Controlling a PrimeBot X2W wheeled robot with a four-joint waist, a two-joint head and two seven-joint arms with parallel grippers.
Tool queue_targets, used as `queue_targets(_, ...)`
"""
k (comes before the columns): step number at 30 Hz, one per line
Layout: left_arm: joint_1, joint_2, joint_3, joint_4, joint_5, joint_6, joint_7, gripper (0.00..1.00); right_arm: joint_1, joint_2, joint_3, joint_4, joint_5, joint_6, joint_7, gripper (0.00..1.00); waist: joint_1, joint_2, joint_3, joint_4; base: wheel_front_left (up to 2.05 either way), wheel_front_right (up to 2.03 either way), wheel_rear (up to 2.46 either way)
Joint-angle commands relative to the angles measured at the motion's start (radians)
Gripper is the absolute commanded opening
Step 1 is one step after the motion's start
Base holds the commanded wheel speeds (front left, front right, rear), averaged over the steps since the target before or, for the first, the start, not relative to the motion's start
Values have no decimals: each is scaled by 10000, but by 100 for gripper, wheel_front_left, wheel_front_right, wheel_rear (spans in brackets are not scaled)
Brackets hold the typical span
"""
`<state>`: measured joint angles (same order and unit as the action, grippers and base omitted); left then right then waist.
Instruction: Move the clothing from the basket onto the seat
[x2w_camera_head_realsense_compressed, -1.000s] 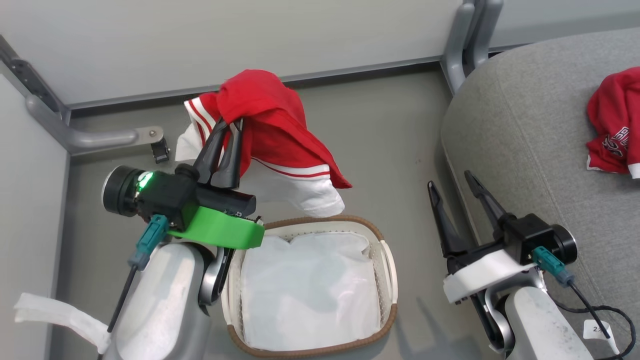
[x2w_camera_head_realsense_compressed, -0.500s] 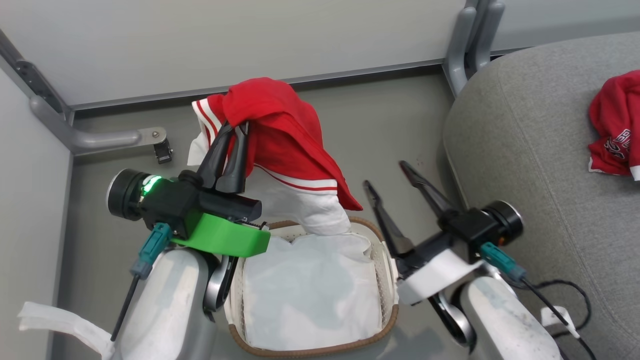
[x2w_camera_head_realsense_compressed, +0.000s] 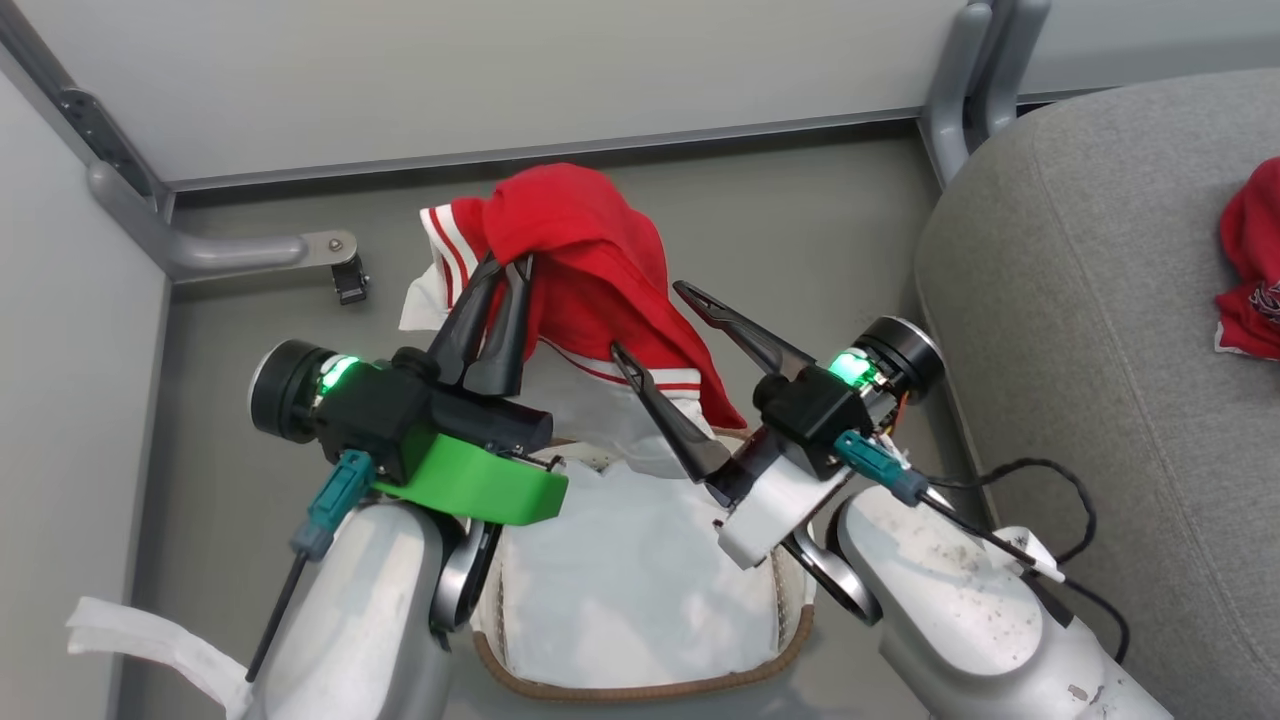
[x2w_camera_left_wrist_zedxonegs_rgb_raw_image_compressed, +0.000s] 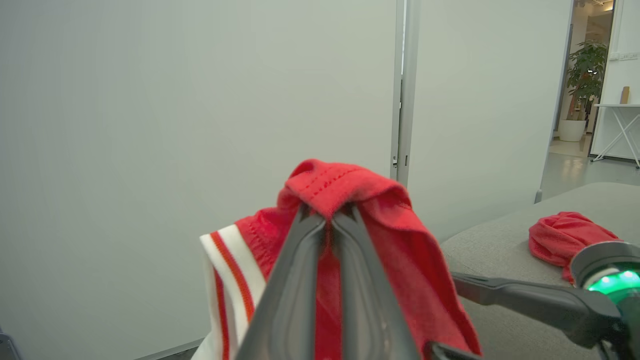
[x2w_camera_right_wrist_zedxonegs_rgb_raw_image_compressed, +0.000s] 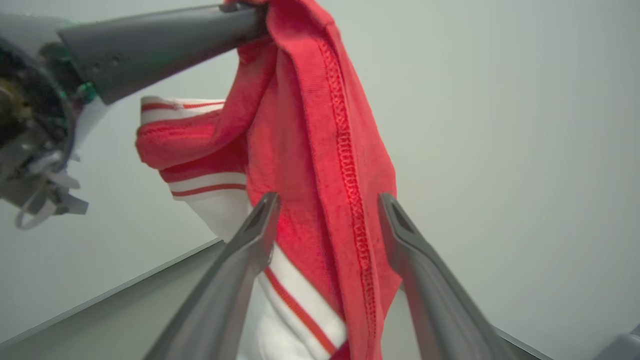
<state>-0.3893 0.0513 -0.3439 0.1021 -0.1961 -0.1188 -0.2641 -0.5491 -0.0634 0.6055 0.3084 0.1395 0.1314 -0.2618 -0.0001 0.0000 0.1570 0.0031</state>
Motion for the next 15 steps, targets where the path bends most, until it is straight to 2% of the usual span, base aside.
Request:
queue_targets(1,-41,1,-48,-34,-121,-35,-5,0,-169,43,80,214,-71,-14,-48,100,1,0,30,103,0,0,0)
queue_targets(5,-104,1,-336,-55,-298,26,-4,0,-492,84,245,1017,-9,-14,-48,100,1,0,41,309,0,0,0)
queue_targets(6,-127,1,-388,-72,-371,60,-5,0,-580,96,259,1122,116,-14,-48,91,1,0,43,365,0,0,0)
queue_targets(7,-138,3,-446,-82,-421,107,-5,0,-653,106,279,1145,264,-14,-48,33,1,0,39,405,0,0,0)
queue_targets(8,-133,3,-495,-95,-467,139,-5,0,-664,109,305,1170,369,-14,-48,0,1,0,38,430,0,0,0)
queue_targets(15,16,1,-606,14,-497,213,-4,0,-644,101,66,995,724,-14,-48,0,1,0,52,431,0,0,0)
